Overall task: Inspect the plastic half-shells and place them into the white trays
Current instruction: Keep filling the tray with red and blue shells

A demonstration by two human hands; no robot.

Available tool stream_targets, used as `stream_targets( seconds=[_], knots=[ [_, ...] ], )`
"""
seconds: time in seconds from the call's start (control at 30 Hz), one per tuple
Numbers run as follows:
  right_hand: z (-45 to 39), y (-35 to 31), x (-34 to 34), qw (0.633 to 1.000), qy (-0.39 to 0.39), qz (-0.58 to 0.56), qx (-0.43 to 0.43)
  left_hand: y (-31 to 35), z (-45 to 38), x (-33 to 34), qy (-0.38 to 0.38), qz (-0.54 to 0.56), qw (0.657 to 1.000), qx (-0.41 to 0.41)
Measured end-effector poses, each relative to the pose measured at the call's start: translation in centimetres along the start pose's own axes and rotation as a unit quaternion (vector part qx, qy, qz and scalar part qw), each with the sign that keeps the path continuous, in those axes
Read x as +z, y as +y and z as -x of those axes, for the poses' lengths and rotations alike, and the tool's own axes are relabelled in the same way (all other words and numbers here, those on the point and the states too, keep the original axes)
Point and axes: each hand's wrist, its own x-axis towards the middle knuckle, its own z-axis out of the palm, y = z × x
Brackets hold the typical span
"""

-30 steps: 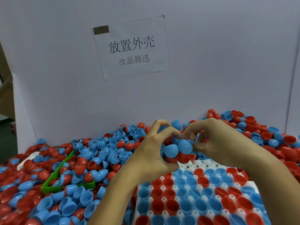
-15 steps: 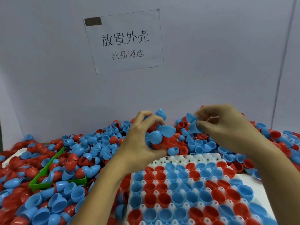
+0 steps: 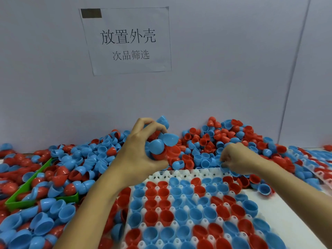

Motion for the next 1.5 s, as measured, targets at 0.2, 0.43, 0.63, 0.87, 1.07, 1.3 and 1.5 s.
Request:
stream_targets(
  seconds=[0.2,0.43,0.63,0.87,1.07,1.3,1.5],
  knots=[
    [-1.3,0.0,2.2,0.998,-0.031,0.055,0.015,-0.3,0.1,-0.4,0.002,0.004,1.000,-0.005],
    [-2.0,0.4,2.6,0.996,-0.064,0.059,0.012,-0.6,0.2,-0.6,0.004,0.002,1.000,-0.010],
    [-1.4,1.1,1.5,0.995,-0.095,0.030,-0.005,-0.9,0.2,-0.9,0.010,0.000,1.000,-0.018],
    [0.9,1.9,0.3,0.999,-0.019,-0.031,0.005,-0.9,0.1,-0.9,0.014,-0.004,1.000,-0.018],
    [7.7,2.4,1.9,0.978,0.066,-0.172,0.096,-0.7,0.2,-0.8,0.025,0.001,1.000,-0.019],
    [14.1,1.8,5.0,0.867,0.066,-0.430,0.244,-0.5,1.4,0.8,0.070,0.004,0.996,-0.056],
    [14.5,0.8,5.4,0.828,0.047,-0.506,0.235,-2.7,5.8,-0.7,0.139,-0.085,0.980,-0.116]
  ],
)
